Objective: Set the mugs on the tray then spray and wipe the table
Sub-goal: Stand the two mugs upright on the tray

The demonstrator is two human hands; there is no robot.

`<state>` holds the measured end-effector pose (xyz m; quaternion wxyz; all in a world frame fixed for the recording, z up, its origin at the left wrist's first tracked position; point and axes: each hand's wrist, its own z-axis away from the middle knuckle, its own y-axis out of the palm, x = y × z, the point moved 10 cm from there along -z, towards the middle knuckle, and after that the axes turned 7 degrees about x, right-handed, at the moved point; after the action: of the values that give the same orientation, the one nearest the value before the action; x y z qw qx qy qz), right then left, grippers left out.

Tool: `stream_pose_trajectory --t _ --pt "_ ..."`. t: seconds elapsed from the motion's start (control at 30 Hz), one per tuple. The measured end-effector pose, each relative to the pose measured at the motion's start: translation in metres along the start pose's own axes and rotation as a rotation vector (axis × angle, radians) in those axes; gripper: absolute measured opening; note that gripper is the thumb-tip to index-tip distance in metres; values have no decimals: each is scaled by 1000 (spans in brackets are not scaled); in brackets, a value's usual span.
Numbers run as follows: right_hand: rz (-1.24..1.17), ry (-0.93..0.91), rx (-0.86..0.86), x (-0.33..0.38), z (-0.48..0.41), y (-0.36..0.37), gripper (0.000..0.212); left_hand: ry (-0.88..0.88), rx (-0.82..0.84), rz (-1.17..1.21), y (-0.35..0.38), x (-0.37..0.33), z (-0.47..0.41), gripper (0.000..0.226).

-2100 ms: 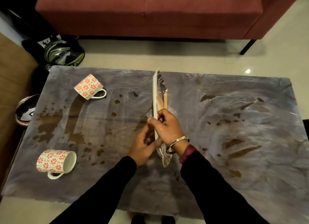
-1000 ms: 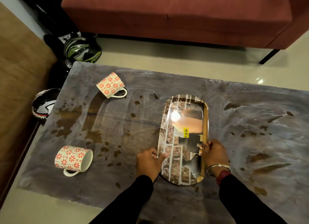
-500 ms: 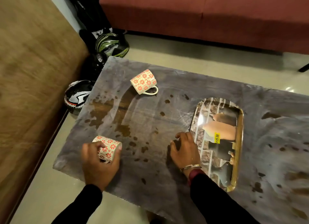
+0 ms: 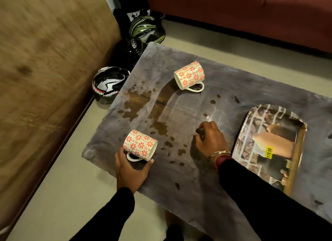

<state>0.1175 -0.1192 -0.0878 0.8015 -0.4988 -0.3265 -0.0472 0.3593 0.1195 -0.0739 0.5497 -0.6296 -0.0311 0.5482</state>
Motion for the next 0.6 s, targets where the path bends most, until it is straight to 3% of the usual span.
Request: stream_pose_trajectory --t 0.13,0.27,0.3,0.4,0.5,0.6 --pt "58 -34 -21 6 -23 -10 25 53 -57 83 -2 16 0 89" --pt "51 7 -78 -3 -62 -39 24 249 -74 -245 -4 17 11 34" --pt "41 17 -113 -8 -75 -50 25 291 -54 -303 -1 17 10 30" --pt "-34 105 -164 -26 -115 -74 32 368 0 -401 11 20 4 36" --pt "-285 262 -129 -47 -152 -65 47 427 32 -508 21 18 2 47" --pt "-362 287 -70 -61 -190 -42 39 488 5 -599 23 12 2 43"
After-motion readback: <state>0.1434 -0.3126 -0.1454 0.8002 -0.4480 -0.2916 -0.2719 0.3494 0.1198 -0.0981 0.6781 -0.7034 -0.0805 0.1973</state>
